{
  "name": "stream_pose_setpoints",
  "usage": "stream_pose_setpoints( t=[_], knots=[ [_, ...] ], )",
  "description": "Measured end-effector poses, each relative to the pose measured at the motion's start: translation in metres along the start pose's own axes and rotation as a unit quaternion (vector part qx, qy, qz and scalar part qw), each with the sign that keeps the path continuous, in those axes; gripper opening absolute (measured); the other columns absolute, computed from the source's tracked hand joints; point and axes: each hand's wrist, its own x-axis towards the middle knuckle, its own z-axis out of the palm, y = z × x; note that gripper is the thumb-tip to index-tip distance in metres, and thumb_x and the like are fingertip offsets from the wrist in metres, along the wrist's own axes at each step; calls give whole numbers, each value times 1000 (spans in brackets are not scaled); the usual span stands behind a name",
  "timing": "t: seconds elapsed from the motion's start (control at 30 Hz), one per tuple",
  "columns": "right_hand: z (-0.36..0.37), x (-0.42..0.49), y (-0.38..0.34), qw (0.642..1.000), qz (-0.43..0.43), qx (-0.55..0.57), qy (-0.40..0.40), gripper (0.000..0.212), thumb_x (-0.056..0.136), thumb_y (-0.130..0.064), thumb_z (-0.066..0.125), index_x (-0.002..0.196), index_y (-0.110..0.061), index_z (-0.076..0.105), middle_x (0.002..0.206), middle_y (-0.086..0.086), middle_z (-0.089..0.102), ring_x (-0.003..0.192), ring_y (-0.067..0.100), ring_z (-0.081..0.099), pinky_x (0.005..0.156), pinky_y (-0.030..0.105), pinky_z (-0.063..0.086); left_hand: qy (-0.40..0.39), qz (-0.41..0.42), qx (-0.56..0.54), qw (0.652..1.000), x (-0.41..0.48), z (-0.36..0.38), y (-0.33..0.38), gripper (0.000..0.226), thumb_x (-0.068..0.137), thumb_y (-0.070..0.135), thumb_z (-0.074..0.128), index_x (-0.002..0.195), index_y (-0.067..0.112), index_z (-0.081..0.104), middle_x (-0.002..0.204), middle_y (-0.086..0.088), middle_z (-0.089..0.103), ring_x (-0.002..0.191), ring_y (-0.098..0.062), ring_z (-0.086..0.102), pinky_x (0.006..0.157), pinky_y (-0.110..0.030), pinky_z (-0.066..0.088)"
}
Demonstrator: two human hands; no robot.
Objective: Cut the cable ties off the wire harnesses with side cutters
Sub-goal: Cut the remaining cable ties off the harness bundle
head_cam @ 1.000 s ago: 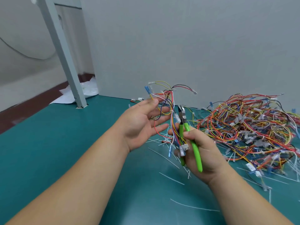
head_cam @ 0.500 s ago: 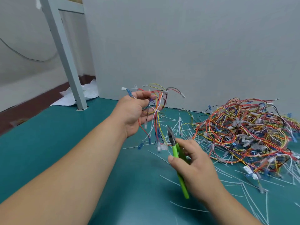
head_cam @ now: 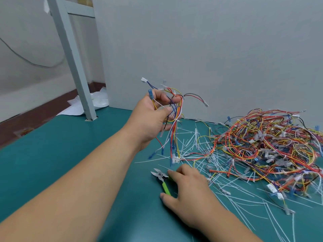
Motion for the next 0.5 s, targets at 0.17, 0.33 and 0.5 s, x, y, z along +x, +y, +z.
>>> stream_pose_setpoints(
  t=[0.17, 0.33, 0.5],
  knots=[
    [3, 5, 6, 997, -11, 76, 30, 51, 86, -62, 53, 126, -32, 64, 109, -13, 47, 114, 11, 47, 104, 32, 40, -11, 9, 2, 1000, -5, -3, -5, 32, 102, -6, 43, 90, 23, 39, 113, 3, 76, 78, -24, 76, 57, -29, 57],
    [-35, 23, 18, 860, 136, 441, 218, 12, 95, -22, 66, 91, -25, 77, 84, -8, 76, 69, -3, 61, 65, 18, 45, -7, 29, -4, 1000, -6, -12, -8, 34, 101, -11, 42, 89, 21, 37, 105, -1, 76, 75, -24, 76, 56, -25, 55],
    [-103, 71, 8, 680, 144, 718, 31, 73, 85, -75, 53, 121, -13, 69, 92, 2, 78, 81, 15, 70, 71, 35, 46, -50, 39, 22, 998, -4, -9, -14, 37, 99, -14, 43, 85, 20, 38, 93, 2, 76, 72, -22, 67, 60, -25, 56]
  ],
)
